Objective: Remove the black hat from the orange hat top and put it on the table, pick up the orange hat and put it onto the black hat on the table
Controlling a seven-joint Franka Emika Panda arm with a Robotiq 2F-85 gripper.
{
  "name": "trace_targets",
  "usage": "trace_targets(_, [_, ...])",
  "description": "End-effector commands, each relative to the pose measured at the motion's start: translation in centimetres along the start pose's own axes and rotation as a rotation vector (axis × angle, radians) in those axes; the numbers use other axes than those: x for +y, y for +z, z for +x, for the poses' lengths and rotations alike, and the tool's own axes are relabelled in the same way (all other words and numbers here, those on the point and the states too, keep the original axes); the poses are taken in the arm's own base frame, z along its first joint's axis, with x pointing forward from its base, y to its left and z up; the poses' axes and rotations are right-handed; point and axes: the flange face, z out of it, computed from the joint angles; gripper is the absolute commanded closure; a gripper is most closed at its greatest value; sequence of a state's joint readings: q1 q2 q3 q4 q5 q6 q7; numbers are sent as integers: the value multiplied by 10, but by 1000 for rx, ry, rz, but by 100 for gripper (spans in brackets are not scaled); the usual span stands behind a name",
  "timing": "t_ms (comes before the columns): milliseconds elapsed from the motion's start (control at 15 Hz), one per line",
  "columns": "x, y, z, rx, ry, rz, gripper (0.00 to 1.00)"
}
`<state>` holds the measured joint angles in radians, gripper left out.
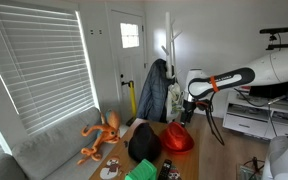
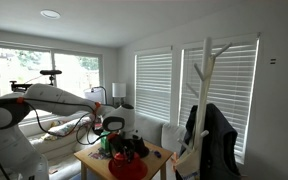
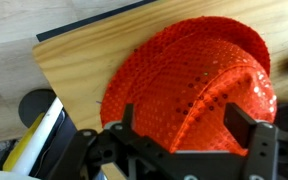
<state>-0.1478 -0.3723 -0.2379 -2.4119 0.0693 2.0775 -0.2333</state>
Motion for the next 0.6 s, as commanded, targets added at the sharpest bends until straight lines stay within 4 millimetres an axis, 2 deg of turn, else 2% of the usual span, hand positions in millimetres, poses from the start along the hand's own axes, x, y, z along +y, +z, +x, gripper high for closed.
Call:
trace_targets(0, [2, 7, 4, 28, 46, -3, 8])
trace_targets(67, [1, 8, 6, 33, 53, -2, 3])
trace_targets(133, [1, 9, 8, 39, 60, -3, 4])
trace_targets(333, [1, 15, 12, 43, 75, -4, 31])
trace_targets(533, [1, 18, 14, 45, 87, -2, 53])
